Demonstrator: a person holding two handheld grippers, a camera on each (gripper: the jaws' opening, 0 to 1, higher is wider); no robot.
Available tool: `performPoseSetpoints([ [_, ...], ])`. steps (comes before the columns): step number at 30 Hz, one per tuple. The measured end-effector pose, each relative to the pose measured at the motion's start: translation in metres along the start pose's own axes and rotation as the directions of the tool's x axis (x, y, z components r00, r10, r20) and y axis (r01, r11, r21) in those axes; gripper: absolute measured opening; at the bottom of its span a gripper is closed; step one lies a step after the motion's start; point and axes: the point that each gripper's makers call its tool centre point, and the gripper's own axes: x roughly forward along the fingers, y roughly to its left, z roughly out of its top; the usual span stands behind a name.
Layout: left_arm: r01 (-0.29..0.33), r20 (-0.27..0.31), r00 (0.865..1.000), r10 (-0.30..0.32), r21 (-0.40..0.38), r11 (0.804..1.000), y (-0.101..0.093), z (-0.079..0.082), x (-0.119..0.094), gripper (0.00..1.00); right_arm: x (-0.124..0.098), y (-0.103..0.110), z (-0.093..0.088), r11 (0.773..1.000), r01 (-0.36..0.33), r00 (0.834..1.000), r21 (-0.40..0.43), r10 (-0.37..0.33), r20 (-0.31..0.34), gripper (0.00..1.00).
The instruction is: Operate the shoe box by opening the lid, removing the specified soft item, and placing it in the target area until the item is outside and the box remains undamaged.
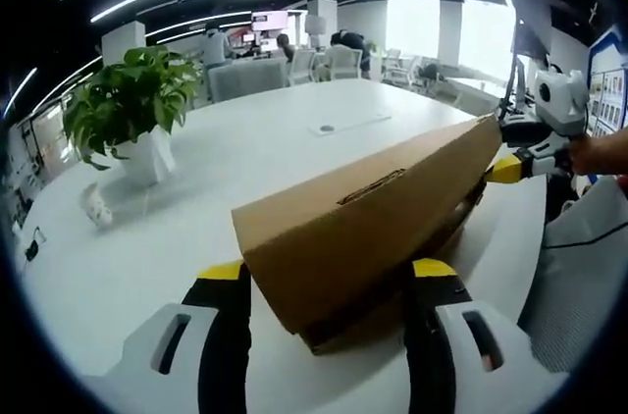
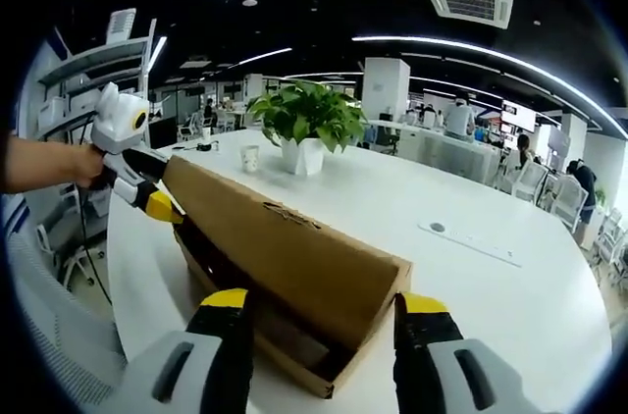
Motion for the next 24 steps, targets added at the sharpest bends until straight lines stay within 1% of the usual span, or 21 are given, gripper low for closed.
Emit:
performPoseSetpoints([
  [5,-0.011,0.017,1.000,0.011,0.002,1.000,0.003,0.004,-0.001,0.58,0.000,-0.005,0.005,1.000,0.010,1.000,0.006,-0.010,0.011,0.50],
  [10,-0.023,0.030,0.999,0.023,0.002,1.000,0.006,0.008,-0.001,0.55,0.000,-0.011,0.009,1.000,0.022,1.000,0.006,-0.022,0.016,0.44],
  [15,-0.035,0.046,0.998,0.035,-0.004,0.999,0.011,0.013,-0.002,0.51,0.001,-0.017,0.013,0.999,0.037,0.999,0.014,-0.038,0.021,0.40],
  [24,-0.062,0.073,0.995,0.062,-0.007,0.998,0.022,0.023,-0.001,0.42,0.003,-0.027,0.023,0.998,0.060,0.997,0.001,-0.060,0.038,0.34],
])
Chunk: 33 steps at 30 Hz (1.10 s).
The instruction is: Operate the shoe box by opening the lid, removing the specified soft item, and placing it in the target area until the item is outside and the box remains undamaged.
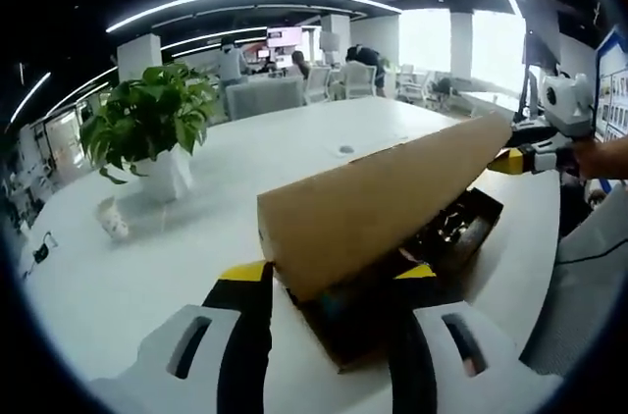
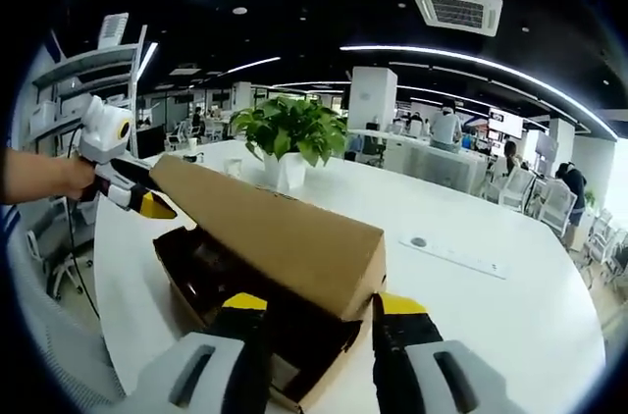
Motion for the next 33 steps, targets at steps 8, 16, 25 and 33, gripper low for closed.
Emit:
performPoseSetpoints([
  [8,-0.018,0.013,1.000,0.018,0.010,1.000,0.007,0.005,0.002,0.37,0.001,-0.006,0.006,1.000,0.013,1.000,0.004,-0.013,0.007,0.29],
  [16,-0.024,0.017,1.000,0.024,0.010,1.000,0.011,0.011,0.003,0.34,0.003,-0.012,0.011,1.000,0.023,1.000,-0.005,-0.023,0.011,0.25],
  [25,-0.031,0.015,0.999,0.030,0.018,0.999,0.015,0.015,0.006,0.31,0.005,-0.019,0.014,0.999,0.035,0.999,-0.018,-0.035,0.018,0.20],
  [33,-0.045,0.018,0.999,0.045,0.028,0.999,0.021,0.020,0.007,0.26,0.008,-0.025,0.019,0.998,0.051,0.998,-0.024,-0.050,0.025,0.15],
])
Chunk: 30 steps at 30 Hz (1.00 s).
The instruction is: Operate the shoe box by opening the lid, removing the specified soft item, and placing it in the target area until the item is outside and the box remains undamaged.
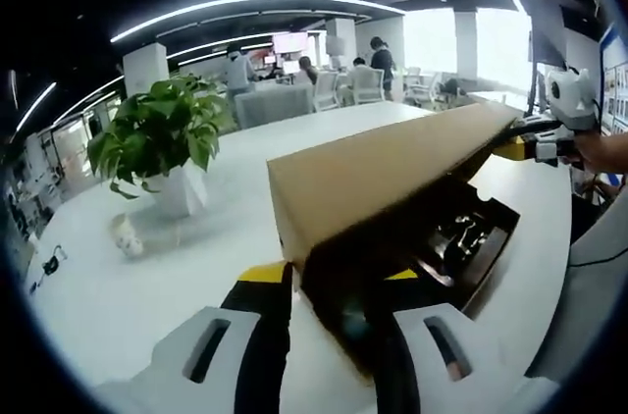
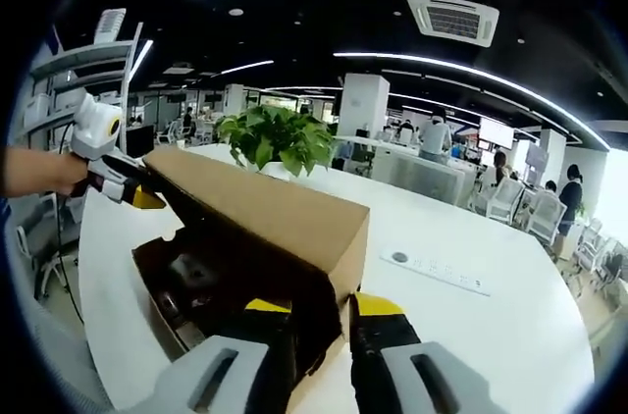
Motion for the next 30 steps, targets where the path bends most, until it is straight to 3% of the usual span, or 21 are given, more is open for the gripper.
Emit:
performPoseSetpoints([
  [20,-0.054,0.016,0.998,0.054,0.013,0.998,0.016,0.014,0.010,0.17,0.011,-0.021,0.012,0.999,0.048,0.999,-0.025,-0.048,0.013,0.00],
  [30,-0.071,0.007,0.997,0.071,0.023,0.997,0.023,0.017,0.014,0.10,0.015,-0.026,0.016,0.997,0.065,0.998,-0.028,-0.065,0.015,0.00],
])
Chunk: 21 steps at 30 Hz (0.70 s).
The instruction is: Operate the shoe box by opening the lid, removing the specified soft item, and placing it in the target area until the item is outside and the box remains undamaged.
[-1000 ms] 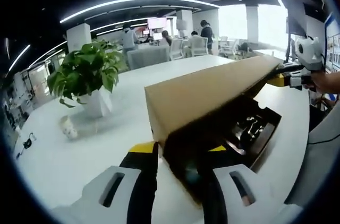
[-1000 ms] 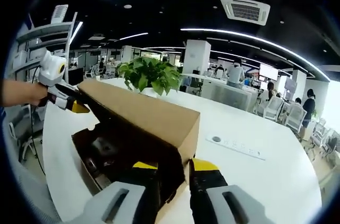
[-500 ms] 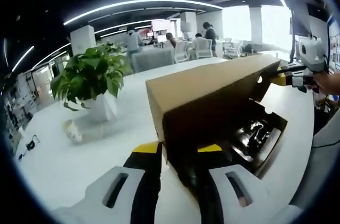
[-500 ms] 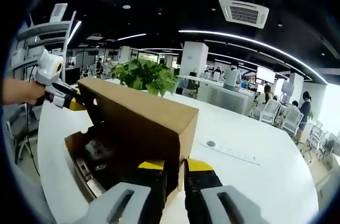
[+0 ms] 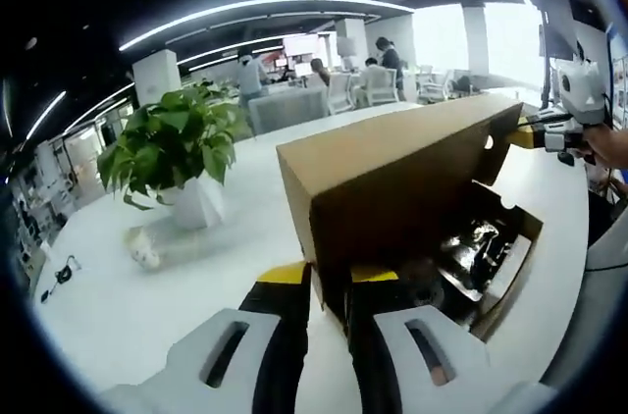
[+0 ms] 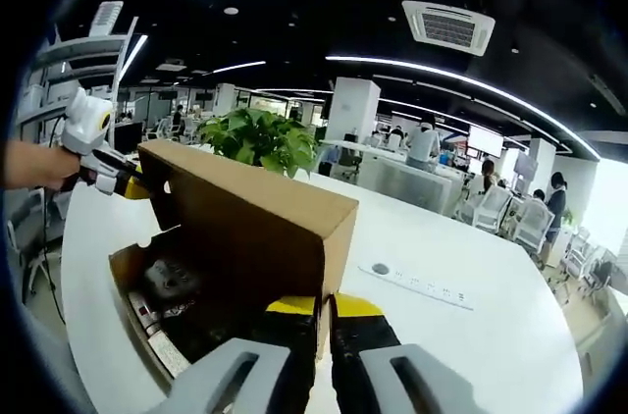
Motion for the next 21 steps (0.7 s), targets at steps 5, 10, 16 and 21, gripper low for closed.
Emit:
performPoseSetpoints([
  [5,-0.015,0.000,1.000,0.015,0.027,1.000,0.004,0.003,0.002,0.06,0.004,-0.003,0.003,1.000,0.005,1.000,-0.005,-0.005,-0.005,0.00],
  [10,-0.023,0.006,1.000,0.023,0.024,0.999,0.009,0.005,0.005,0.04,0.007,-0.006,0.004,1.000,0.009,1.000,-0.010,-0.009,-0.005,0.00],
  [16,-0.017,0.006,1.000,0.017,0.018,1.000,0.009,0.004,0.009,0.06,0.010,-0.008,0.006,1.000,0.011,1.000,-0.013,-0.011,-0.008,0.00],
  [21,-0.014,0.005,1.000,0.014,0.019,1.000,0.010,0.003,0.013,0.08,0.012,-0.010,0.007,1.000,0.010,1.000,-0.017,-0.010,-0.012,0.00],
])
